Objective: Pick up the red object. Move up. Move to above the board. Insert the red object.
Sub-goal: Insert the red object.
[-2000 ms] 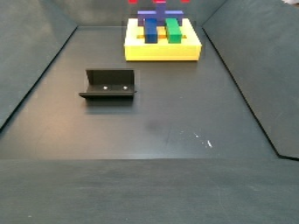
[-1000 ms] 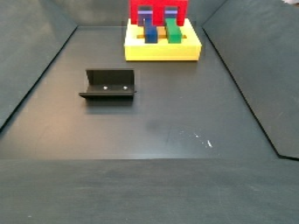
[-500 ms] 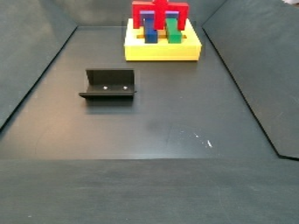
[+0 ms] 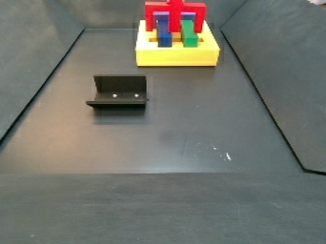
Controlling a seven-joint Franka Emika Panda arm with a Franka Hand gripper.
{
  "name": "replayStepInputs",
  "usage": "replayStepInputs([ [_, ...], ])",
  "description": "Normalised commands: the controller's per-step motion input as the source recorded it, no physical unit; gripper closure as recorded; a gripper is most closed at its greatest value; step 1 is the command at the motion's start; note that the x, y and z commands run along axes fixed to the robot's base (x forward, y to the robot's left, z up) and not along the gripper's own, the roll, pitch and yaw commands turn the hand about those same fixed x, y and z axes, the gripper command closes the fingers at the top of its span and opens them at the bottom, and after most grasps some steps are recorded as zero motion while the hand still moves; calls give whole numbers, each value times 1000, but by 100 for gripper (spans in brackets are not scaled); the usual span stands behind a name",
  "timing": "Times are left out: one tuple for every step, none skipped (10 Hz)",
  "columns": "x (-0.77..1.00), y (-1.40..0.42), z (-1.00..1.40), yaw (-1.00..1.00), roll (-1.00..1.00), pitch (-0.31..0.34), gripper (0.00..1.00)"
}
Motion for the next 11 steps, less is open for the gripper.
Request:
replayStepInputs([
  [-140, 0, 0, 0, 79, -11, 100],
  [-174, 0, 0, 0, 104, -6, 100],
  [-149, 0, 0, 0, 97, -11, 100],
  [-140, -11, 0, 0, 76, -23, 100],
  [0, -83, 0, 14, 80, -16, 100],
  [0, -74, -71, 0, 97, -20, 100],
  [120, -140, -151, 20, 89, 0, 100],
  [111, -94, -160, 0, 84, 0, 100],
  [0, 0, -126, 0, 73, 0, 100],
  [0, 0, -146, 0, 64, -10, 100],
  [0, 0, -200, 0, 69, -19, 100],
])
